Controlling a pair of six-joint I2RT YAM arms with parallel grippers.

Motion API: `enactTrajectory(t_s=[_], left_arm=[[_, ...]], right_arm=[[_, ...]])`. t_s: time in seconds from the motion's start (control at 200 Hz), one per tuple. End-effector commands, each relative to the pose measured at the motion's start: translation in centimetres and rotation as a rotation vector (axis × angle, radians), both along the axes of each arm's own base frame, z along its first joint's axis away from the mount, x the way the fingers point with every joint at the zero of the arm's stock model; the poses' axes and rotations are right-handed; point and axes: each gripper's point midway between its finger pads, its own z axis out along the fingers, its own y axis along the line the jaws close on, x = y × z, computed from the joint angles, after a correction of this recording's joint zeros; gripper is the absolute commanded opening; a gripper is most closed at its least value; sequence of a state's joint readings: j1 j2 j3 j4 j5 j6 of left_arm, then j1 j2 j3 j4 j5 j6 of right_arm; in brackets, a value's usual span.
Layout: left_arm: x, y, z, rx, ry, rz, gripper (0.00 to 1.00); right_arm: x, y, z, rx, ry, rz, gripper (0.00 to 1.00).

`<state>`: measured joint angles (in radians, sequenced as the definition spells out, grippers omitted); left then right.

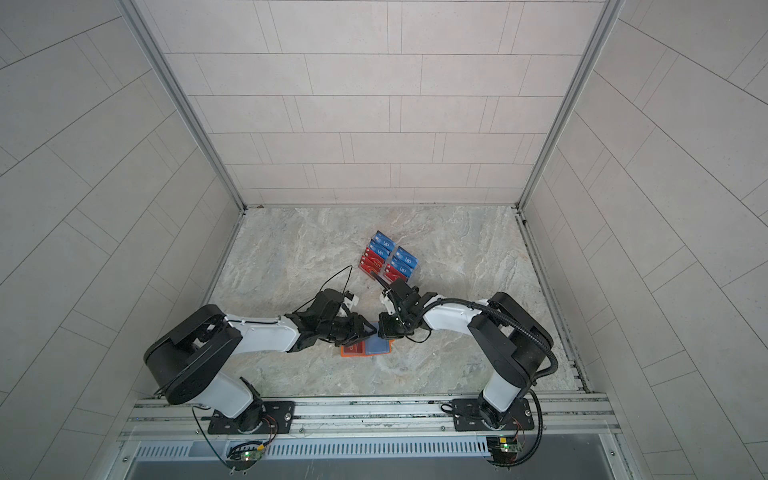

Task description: Put the credit cards into the card holder

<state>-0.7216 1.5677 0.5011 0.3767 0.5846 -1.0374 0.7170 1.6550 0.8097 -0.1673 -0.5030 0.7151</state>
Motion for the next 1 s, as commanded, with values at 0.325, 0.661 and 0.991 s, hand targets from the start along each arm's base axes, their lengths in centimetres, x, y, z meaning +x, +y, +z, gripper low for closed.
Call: enactTrajectory(t_s=[0.325,0.661,0.991], left_arm=[[-0.5,0.2,-1.8,-0.056,0.037,0.057,0.27],[-0.4,0.7,-2.1,-0.035,0.031,0.070,0.07],[-0.6,0.9,-1.1,-0.050,-0.005,0.040,0.00]], right_arm=[[-0.8,-1.5,-1.3,-0.056,0.031,-0.044,0.11],[-0.1,-1.7,0.6,-0.038,-0.020,-0.070,0.11],[-0.1,-2.3,0.7,-0.039,-0.017,-0.090,0.11]])
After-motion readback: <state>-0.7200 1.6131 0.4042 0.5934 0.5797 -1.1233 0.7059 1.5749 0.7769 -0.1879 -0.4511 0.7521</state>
